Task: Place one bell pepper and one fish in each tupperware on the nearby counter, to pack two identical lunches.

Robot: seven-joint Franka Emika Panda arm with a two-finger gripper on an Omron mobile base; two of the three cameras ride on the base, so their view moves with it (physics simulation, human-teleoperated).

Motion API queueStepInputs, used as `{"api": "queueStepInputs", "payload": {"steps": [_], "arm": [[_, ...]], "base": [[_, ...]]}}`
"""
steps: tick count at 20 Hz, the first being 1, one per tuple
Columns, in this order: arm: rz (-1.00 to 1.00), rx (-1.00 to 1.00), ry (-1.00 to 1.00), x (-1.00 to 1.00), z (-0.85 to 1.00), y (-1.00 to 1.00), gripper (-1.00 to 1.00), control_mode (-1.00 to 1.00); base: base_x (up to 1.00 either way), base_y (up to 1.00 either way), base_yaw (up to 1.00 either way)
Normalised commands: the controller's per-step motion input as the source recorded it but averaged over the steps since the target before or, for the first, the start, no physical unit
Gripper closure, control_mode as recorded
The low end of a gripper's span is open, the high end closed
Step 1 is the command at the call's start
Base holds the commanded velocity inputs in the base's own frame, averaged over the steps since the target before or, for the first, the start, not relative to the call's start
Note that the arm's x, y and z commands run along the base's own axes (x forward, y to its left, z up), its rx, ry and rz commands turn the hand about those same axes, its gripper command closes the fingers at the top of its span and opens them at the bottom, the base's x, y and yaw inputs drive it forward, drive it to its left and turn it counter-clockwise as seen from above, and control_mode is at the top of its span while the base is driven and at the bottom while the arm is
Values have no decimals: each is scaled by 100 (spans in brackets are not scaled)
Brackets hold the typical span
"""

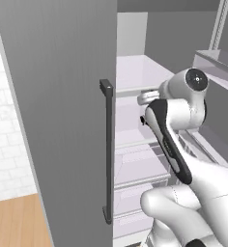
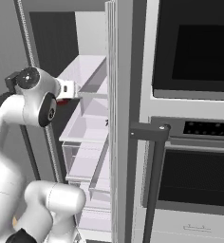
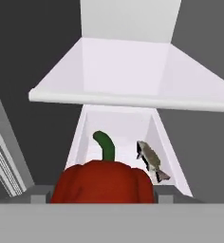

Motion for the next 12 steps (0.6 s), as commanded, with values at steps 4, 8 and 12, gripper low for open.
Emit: {"api": "queueStepInputs", "payload": {"steps": [4,8,12], "arm": [[-8,3,15,-100,-5,-5,100,-100],[-9,3,15,-100,-8,-1,100,-100],[-8,2,19,-100,-13,0,100,-100]], "base": [[0,0,0],[0,0,0],[0,0,0]]}}
